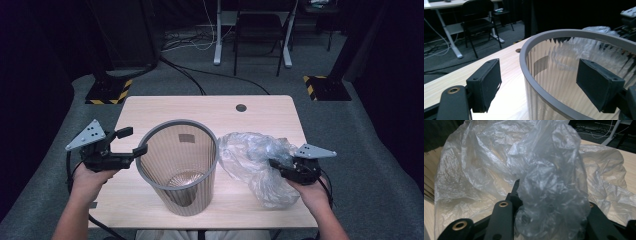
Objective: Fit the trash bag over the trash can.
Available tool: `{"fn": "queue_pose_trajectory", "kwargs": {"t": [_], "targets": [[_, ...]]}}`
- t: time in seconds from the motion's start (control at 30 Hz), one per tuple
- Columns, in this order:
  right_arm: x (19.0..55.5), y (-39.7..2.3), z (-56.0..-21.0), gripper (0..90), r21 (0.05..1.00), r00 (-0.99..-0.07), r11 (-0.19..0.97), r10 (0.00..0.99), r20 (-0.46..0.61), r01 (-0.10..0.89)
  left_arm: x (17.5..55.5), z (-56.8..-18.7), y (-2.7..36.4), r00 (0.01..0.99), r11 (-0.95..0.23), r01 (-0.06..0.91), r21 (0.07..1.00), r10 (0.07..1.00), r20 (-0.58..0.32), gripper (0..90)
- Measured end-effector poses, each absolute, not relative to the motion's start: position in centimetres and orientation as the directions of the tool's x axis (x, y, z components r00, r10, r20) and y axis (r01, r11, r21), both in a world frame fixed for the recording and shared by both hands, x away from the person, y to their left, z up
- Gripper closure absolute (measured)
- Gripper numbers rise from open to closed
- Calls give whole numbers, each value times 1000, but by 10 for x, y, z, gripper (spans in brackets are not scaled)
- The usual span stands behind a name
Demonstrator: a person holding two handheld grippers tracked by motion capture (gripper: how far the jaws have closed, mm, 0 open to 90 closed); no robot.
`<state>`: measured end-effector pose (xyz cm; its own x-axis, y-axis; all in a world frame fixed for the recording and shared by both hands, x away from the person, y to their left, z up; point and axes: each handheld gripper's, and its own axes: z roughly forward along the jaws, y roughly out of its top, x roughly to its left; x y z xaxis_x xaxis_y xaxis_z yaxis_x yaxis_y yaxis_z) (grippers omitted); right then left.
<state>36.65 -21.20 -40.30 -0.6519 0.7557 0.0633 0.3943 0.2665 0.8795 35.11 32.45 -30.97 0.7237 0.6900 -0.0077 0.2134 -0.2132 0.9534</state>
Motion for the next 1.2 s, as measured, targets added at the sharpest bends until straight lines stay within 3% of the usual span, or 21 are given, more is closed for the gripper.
{"fn": "queue_pose_trajectory", "kwargs": {"t": [1.2], "targets": [[351,-204,-307,626,935,-677,234,736,9,266,349,-299,320,725,-189,196,962,689,-13,258]]}}
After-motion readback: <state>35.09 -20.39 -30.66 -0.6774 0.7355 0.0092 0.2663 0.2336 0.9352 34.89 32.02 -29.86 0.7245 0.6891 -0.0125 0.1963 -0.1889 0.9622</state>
